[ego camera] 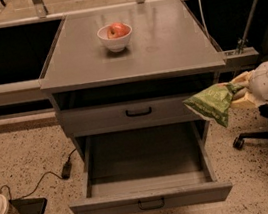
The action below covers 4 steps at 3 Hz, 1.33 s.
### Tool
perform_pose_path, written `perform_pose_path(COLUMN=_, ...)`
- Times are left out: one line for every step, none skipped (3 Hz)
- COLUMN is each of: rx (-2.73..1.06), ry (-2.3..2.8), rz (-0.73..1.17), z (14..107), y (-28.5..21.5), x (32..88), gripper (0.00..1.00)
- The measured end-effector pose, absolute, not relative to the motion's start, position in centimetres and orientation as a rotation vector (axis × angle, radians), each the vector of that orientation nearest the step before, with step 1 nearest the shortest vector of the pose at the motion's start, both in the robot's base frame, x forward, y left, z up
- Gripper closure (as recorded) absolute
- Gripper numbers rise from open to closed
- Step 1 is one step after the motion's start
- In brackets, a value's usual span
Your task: Place green jalapeno chip bag into middle drawer
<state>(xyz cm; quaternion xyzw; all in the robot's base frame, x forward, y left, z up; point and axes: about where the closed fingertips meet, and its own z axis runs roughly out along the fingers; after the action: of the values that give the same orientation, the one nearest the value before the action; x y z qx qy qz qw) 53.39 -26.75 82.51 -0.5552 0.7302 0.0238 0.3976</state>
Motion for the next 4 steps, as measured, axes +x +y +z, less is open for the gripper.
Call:
perform_pose_path(rx=-1.406, ry=1.849, rz=0.06, z=82.5, y=-26.8, x=53.4, gripper=1.0)
perform_pose_path(rx=-1.404, ry=1.863, rz=0.165, z=78.6, y=-25.6, x=53.7, gripper=1.0)
perform_pose_path(rx=-1.419, ry=1.905, rz=0.275, z=70.3, y=-22.6, x=54.1, gripper=1.0)
perform_pose_path(rx=-1.406, ry=1.962, rz=0.309, z=59.8, y=-17.7, x=55.3, gripper=1.0)
